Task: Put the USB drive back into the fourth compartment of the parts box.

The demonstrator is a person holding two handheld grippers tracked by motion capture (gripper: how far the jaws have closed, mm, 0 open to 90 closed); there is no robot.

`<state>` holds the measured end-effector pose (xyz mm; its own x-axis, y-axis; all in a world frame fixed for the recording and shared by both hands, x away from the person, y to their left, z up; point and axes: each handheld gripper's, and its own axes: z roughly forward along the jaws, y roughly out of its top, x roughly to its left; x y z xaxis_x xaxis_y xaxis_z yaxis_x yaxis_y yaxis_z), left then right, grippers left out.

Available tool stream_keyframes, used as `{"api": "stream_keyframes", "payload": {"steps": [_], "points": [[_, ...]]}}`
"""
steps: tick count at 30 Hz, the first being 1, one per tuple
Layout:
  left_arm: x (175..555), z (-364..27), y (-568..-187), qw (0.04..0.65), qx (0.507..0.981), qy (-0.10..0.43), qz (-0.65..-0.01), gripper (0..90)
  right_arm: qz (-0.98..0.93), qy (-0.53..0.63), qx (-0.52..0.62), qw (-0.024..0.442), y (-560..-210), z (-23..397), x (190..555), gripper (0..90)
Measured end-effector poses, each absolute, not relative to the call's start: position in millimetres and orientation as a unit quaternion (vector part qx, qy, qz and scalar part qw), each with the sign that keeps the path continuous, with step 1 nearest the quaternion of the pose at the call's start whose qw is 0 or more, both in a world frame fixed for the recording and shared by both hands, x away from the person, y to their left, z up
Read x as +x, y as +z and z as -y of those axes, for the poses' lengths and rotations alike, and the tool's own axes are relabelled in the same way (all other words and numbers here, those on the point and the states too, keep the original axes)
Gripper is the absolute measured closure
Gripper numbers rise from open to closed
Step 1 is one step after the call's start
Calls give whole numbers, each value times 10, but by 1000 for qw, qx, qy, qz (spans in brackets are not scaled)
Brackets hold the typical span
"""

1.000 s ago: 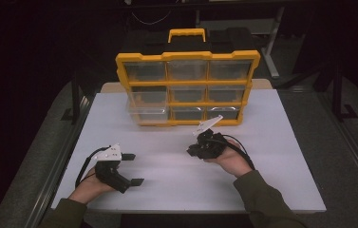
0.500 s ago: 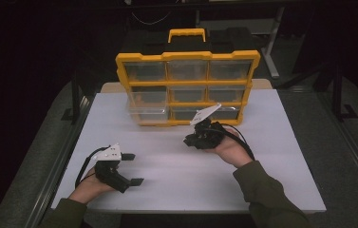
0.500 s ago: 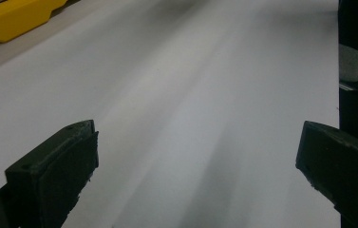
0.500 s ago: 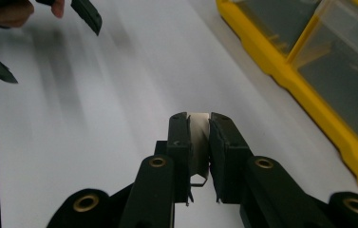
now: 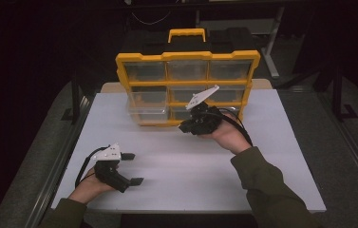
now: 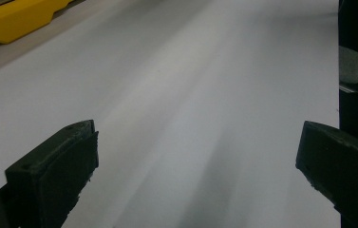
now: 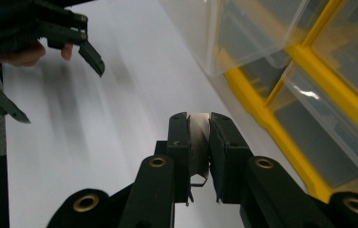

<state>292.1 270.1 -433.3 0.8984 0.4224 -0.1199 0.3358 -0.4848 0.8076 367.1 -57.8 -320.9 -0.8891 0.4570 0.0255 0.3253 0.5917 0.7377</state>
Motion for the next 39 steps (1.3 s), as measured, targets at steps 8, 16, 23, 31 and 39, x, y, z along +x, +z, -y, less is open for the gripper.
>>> {"api": "stream_keyframes", "payload": {"steps": [8, 16, 23, 31, 39], "points": [[2919, -2694, -4335, 458, 860, 46, -220, 0, -884, 407, 214, 89, -2996, 524, 3792, 783], [2919, -2699, -4331, 458, 860, 46, -220, 0, -875, 422, 218, 94, -2799, 473, 3901, 783], [2920, -2695, -4330, 459, 860, 46, -219, 0, -868, 436, 216, 100, -2646, 379, 3976, 784], [2917, -2694, -4329, 459, 860, 45, -219, 0, -862, 447, 216, 103, -2527, 261, 4065, 783], [2917, -2695, -4328, 460, 859, 46, -219, 0, -866, 445, 210, 93, -2538, 22, 4189, 783]]}}
